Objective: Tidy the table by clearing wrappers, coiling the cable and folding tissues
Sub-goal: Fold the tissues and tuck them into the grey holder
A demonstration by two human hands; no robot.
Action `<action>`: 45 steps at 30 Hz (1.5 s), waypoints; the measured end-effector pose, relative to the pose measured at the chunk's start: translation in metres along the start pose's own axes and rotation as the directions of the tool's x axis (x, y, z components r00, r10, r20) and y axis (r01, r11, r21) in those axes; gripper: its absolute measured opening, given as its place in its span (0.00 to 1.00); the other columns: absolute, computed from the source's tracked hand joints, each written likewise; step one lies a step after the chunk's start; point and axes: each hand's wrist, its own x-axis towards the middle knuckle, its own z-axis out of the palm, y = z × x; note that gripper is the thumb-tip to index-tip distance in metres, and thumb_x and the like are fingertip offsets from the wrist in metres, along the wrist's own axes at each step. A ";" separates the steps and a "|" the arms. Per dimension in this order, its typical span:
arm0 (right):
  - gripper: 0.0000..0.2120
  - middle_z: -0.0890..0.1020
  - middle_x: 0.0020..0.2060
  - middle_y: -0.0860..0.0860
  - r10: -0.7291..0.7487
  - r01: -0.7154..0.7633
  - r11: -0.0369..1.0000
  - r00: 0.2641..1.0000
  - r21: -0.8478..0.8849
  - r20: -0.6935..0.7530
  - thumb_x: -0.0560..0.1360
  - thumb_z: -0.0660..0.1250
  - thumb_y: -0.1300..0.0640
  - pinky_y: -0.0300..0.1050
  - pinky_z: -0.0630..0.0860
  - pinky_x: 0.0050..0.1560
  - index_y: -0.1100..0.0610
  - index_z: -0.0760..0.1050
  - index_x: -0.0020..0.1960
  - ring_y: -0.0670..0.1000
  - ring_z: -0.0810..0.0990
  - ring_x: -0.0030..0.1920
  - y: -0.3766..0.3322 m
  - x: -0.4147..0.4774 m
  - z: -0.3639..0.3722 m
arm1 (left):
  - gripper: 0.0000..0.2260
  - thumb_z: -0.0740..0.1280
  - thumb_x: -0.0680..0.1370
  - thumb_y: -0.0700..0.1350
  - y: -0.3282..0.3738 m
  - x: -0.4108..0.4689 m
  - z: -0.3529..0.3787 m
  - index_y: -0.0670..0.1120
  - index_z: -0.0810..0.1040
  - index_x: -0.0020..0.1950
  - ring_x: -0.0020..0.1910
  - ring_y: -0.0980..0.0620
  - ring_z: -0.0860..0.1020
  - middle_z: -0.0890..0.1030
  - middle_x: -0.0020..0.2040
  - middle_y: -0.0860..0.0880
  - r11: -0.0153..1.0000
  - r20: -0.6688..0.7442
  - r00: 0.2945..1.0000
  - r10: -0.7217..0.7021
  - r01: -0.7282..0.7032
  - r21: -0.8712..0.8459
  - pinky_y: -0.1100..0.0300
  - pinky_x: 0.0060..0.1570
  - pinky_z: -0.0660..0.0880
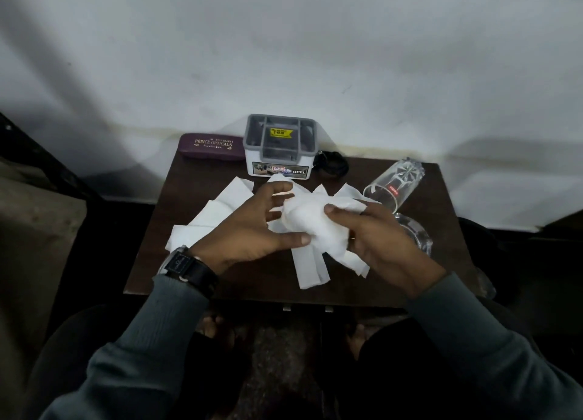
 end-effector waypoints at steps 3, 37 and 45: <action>0.16 0.83 0.62 0.62 -0.005 -0.035 0.962 0.989 0.269 0.146 0.81 0.67 0.63 0.66 0.77 0.65 0.64 0.78 0.67 0.62 0.82 0.64 -0.009 0.000 -0.001 | 0.38 0.83 0.66 0.49 0.013 -0.002 0.003 0.53 0.71 0.72 0.61 0.53 0.83 0.84 0.62 0.51 0.937 -0.010 0.991 -0.131 0.121 -0.329 0.54 0.63 0.79; 0.10 0.89 0.49 0.55 -0.178 0.180 0.984 0.969 -0.004 -0.173 0.76 0.75 0.59 0.54 0.84 0.56 0.59 0.85 0.57 0.56 0.87 0.53 -0.011 0.007 0.004 | 0.16 0.76 0.72 0.32 0.013 0.008 0.022 0.45 0.84 0.58 0.51 0.51 0.86 0.88 0.51 0.49 0.822 -0.297 0.940 -0.166 -0.034 -0.568 0.56 0.51 0.83; 0.06 0.89 0.45 0.51 -0.272 0.284 0.959 0.930 0.016 -0.247 0.78 0.72 0.62 0.45 0.84 0.51 0.58 0.85 0.53 0.49 0.87 0.47 -0.019 0.001 0.004 | 0.17 0.66 0.82 0.43 0.023 0.004 0.021 0.43 0.78 0.70 0.62 0.44 0.82 0.83 0.65 0.43 0.449 -0.002 0.973 -0.232 0.106 -0.887 0.49 0.59 0.81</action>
